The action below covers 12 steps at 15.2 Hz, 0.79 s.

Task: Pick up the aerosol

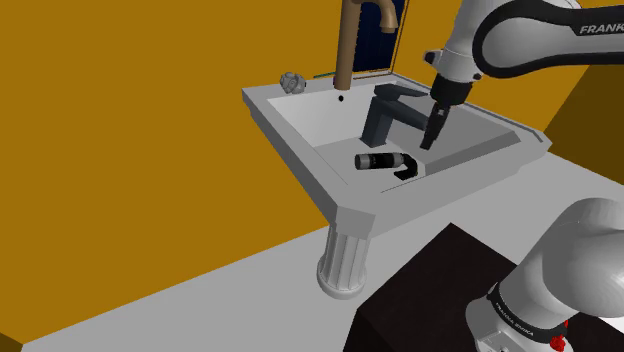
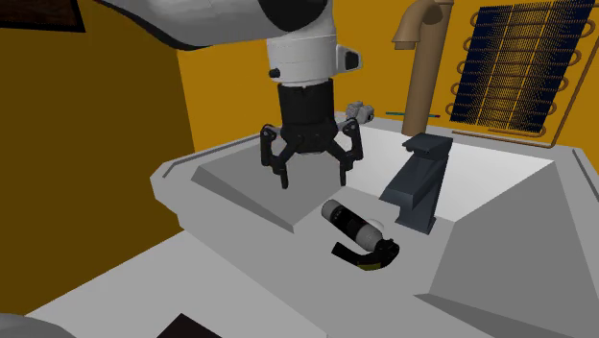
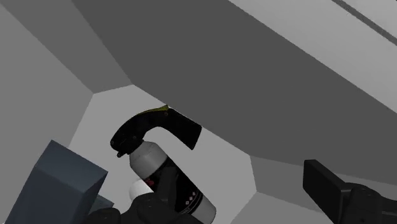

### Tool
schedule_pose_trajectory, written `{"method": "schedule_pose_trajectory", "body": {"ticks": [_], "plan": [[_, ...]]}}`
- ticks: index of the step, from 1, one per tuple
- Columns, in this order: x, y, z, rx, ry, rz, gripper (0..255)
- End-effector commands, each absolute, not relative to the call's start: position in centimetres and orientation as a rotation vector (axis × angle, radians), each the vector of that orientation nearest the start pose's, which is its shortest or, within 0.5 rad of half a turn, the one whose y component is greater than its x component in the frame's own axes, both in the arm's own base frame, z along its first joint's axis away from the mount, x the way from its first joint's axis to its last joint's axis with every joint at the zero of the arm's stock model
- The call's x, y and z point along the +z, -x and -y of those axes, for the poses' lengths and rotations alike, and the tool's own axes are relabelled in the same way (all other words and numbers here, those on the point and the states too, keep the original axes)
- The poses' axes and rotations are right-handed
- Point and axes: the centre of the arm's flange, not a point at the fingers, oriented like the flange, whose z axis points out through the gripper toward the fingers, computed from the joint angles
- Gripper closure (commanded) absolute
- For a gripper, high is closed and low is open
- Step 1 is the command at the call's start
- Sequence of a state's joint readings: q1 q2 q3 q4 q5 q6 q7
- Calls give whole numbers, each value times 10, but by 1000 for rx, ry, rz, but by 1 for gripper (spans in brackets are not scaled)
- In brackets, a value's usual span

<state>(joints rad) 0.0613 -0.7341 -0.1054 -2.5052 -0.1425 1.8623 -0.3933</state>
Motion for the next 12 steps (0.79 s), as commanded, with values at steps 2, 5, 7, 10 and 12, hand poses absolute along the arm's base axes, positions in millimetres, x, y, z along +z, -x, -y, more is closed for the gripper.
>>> {"method": "schedule_pose_trajectory", "body": {"ticks": [2, 5, 7, 10, 12], "plan": [[500, -357, 38, -173, 3155, 834, 0], [471, -377, 45, -222, 3143, 1009, 0], [453, -392, 49, -254, 3128, 1126, 0], [425, -414, 54, -303, 3096, 1303, 0], [408, -430, 56, -336, 3069, 1421, 0]]}}
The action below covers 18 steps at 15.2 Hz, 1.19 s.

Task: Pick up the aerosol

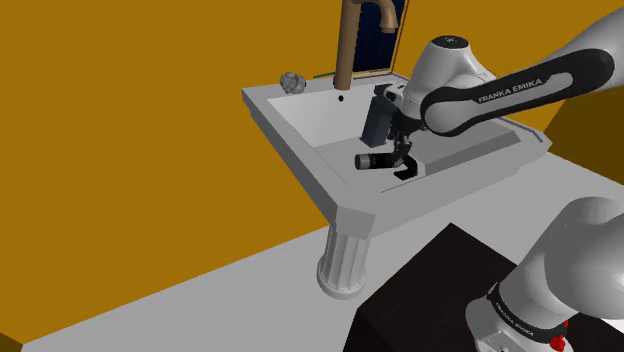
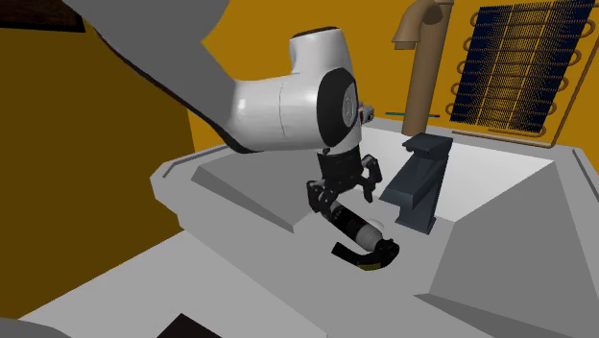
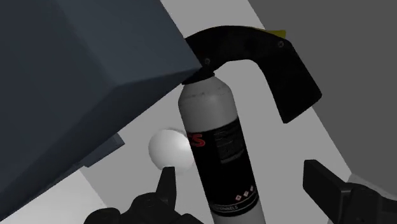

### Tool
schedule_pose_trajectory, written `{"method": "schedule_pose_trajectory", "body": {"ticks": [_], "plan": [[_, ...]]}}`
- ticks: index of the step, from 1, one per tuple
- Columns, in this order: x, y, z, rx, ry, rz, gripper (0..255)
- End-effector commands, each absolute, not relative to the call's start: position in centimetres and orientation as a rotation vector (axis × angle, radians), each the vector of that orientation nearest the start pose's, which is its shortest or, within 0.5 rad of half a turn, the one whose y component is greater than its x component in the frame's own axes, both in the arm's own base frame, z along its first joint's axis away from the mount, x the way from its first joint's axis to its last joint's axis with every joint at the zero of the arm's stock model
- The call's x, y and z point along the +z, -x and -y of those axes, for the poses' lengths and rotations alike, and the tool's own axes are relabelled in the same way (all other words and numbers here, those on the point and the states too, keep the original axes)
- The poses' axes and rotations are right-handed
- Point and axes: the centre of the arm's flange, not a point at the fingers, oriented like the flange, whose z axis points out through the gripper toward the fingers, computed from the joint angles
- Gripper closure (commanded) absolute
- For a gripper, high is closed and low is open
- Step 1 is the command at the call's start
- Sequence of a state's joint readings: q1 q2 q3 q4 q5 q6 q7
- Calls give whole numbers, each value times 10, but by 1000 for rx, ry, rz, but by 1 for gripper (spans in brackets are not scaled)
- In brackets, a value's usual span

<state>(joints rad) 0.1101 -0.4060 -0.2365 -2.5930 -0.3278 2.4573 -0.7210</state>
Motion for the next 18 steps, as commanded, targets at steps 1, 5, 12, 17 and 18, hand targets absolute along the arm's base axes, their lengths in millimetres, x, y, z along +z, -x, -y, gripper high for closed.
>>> {"method": "schedule_pose_trajectory", "body": {"ticks": [1, 5, 12, 17, 18], "plan": [[399, -439, 57, -353, 3053, 1480, 0], [378, -444, 58, -363, 3042, 1518, 0], [354, -444, 58, -363, 3042, 1518, 255], [354, -444, 59, -363, 3042, 1518, 255], [354, -444, 58, -363, 3042, 1518, 255]]}}
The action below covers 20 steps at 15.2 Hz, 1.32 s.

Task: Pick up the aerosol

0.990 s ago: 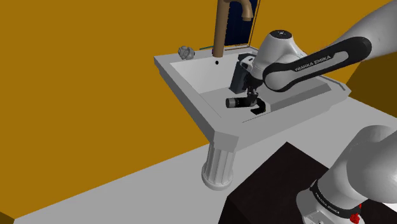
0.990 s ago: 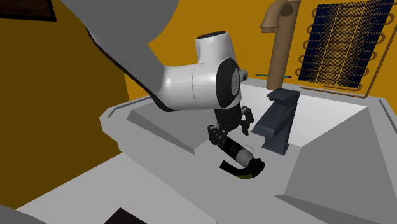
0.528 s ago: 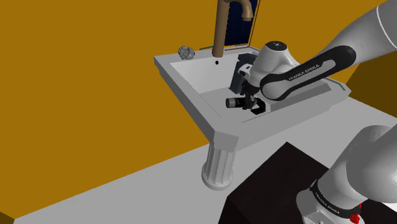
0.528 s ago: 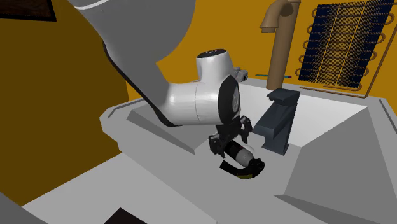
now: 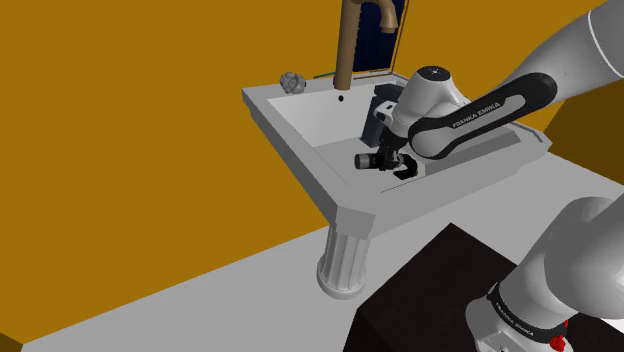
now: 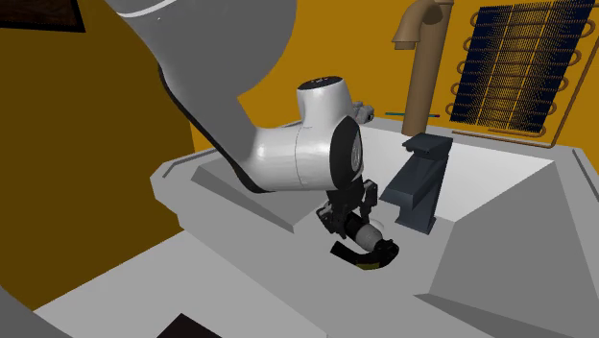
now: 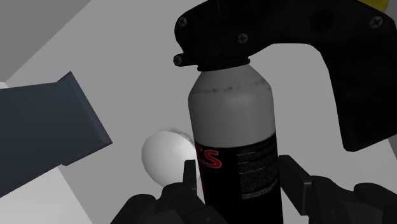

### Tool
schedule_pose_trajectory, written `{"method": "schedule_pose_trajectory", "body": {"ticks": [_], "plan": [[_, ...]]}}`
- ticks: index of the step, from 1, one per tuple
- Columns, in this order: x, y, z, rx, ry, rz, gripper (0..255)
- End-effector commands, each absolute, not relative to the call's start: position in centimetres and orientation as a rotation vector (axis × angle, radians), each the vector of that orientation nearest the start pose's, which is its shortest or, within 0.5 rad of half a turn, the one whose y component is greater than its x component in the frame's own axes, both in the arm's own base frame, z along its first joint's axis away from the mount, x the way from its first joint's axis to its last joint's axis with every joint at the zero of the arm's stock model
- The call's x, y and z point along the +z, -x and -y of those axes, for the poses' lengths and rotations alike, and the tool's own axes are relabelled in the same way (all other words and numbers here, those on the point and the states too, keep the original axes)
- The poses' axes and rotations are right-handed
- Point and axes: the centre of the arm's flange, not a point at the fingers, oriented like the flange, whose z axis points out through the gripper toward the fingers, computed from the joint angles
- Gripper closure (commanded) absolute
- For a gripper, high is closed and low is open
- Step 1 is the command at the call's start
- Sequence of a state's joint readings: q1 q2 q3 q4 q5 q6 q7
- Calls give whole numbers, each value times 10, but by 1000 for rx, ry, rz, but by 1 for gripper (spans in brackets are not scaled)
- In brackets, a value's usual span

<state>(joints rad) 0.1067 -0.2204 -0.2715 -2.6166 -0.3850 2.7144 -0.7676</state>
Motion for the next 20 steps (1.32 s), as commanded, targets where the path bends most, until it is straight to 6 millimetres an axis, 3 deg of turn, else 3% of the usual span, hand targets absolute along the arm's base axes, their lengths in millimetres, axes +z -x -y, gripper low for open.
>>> {"method": "schedule_pose_trajectory", "body": {"ticks": [1, 3, 18, 20], "plan": [[354, -444, 58, -363, 3042, 1518, 255], [354, -444, 58, -363, 3042, 1518, 255], [433, -444, 58, -363, 3042, 1518, 255], [434, -444, 58, -363, 3042, 1518, 255]]}}
